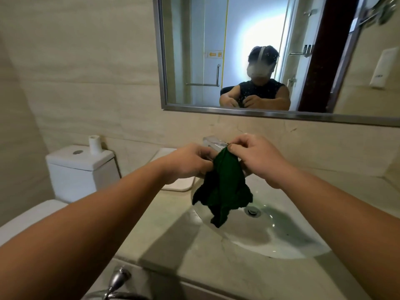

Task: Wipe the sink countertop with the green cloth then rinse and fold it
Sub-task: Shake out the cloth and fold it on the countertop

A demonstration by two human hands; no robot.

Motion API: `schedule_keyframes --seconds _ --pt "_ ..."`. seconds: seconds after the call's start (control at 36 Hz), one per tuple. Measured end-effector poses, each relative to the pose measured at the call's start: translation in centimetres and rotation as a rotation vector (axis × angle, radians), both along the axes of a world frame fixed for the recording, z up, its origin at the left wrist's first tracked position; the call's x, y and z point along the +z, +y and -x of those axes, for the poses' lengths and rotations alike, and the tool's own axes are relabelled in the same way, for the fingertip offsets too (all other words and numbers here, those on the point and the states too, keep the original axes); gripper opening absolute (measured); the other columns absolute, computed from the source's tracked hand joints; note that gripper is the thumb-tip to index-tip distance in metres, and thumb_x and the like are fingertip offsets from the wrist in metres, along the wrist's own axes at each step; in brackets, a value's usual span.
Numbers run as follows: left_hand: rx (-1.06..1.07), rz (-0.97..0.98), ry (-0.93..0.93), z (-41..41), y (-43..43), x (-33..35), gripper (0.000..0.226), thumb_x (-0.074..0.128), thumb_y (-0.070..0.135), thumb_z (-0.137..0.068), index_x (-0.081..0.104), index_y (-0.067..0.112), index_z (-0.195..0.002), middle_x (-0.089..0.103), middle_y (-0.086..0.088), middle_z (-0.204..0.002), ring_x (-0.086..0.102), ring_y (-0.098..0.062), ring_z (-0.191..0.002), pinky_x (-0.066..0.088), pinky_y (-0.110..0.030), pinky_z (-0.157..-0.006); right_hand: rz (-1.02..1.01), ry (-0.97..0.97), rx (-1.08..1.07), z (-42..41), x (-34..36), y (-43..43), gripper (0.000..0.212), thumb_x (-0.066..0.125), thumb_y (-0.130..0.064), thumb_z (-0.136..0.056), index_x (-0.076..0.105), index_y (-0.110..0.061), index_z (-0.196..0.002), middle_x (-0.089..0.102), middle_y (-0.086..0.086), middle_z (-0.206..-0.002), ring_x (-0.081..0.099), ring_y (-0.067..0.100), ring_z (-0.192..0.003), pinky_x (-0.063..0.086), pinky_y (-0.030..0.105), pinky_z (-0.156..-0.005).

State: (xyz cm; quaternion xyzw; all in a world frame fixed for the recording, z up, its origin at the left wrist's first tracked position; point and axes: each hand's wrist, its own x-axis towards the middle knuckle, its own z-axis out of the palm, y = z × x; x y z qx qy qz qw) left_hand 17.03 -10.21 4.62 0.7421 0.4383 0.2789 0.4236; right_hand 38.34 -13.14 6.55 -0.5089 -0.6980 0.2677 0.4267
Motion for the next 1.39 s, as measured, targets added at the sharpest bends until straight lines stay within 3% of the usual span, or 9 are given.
schedule_keyframes --seconds 0.14,0.25,0.39,0.56,0.86,0.97,1.08,1.28,1.39 --pt "0.126 -0.101 0.177 1.7 -0.2 0.8 0.019 0.066 0.005 -0.088 0.074 0.021 -0.094 0.079 -0.004 -0.093 0.076 -0.020 -0.085 0.065 -0.034 -0.077 0.030 -0.030 0.019 1.1 0.3 0.3 0.017 0.058 -0.025 -0.098 0.067 -0.017 -0.086 0.067 0.014 -0.074 0.066 0.038 -0.061 0.055 0.054 -0.054" --pt "0.202 -0.187 0.292 2.7 -0.8 1.5 0.013 0.060 0.019 -0.086 0.071 0.026 -0.084 0.074 0.001 -0.087 0.070 -0.021 -0.085 0.056 -0.039 -0.080 0.118 0.041 0.122 1.8 0.3 0.7 0.009 0.057 -0.015 -0.101 0.062 -0.012 -0.094 0.062 0.010 -0.072 0.058 0.017 -0.050 0.046 0.037 -0.048" --pt "0.200 -0.084 0.058 3.6 -2.0 2.3 0.016 0.052 0.023 -0.077 0.067 0.026 -0.070 0.058 0.002 -0.067 0.056 -0.019 -0.068 0.041 -0.033 -0.064 0.222 0.124 0.271 2.5 0.7 0.8 0.017 0.063 -0.008 -0.099 0.068 -0.014 -0.113 0.068 0.008 -0.085 0.064 0.009 -0.064 0.052 0.026 -0.053" --pt "0.182 -0.158 0.358 5.8 -2.3 2.7 0.022 0.083 0.030 -0.083 0.066 0.026 -0.097 0.074 -0.006 -0.093 0.072 -0.021 -0.083 0.060 -0.033 -0.069 0.192 0.065 0.318 3.5 1.5 1.3 0.017 0.064 -0.012 -0.098 0.079 -0.017 -0.102 0.075 -0.001 -0.083 0.067 0.008 -0.070 0.053 0.024 -0.058" --pt "0.301 -0.221 0.408 8.8 -3.3 3.2 0.020 0.063 0.017 -0.101 0.081 0.025 -0.105 0.080 0.003 -0.091 0.077 -0.019 -0.082 0.064 -0.033 -0.072 -0.074 -0.483 0.099 5.9 2.7 1.4 0.012 0.072 -0.032 -0.094 0.073 -0.025 -0.084 0.071 0.000 -0.075 0.070 0.025 -0.059 0.060 0.043 -0.056" --pt "0.325 -0.174 0.288 9.3 -3.5 3.3 0.021 0.058 0.026 -0.108 0.078 0.023 -0.105 0.075 -0.001 -0.096 0.071 -0.021 -0.091 0.053 -0.031 -0.073 -0.200 -0.573 0.018 6.3 2.6 1.8 0.024 0.068 -0.041 -0.094 0.064 -0.028 -0.075 0.061 -0.010 -0.071 0.059 0.011 -0.068 0.039 0.031 -0.060" --pt "0.239 -0.031 0.155 9.8 -4.1 3.6 0.038 0.074 0.055 -0.094 0.072 0.024 -0.116 0.078 -0.004 -0.107 0.075 -0.024 -0.102 0.061 -0.037 -0.087 -0.168 -0.263 0.070 6.8 2.3 2.3 0.019 0.068 -0.030 -0.095 0.069 -0.021 -0.079 0.069 0.001 -0.078 0.065 0.023 -0.079 0.050 0.036 -0.068" --pt "0.262 -0.124 0.250 11.6 -4.3 3.1 0.019 0.064 0.019 -0.104 0.072 0.031 -0.116 0.076 -0.007 -0.099 0.065 -0.024 -0.075 0.055 -0.032 -0.058 0.126 0.430 0.182 6.2 2.7 2.8 0.022 0.056 -0.018 -0.105 0.067 -0.017 -0.086 0.076 0.012 -0.092 0.077 0.029 -0.089 0.063 0.048 -0.090" --pt "0.241 0.004 0.132 12.4 -4.5 3.4 0.026 0.057 0.033 -0.110 0.076 0.024 -0.125 0.081 -0.006 -0.111 0.075 -0.031 -0.104 0.062 -0.045 -0.095 0.106 0.455 0.243 6.4 2.8 2.7 0.025 0.055 -0.015 -0.104 0.066 -0.019 -0.082 0.071 0.007 -0.088 0.069 0.027 -0.093 0.058 0.048 -0.096"
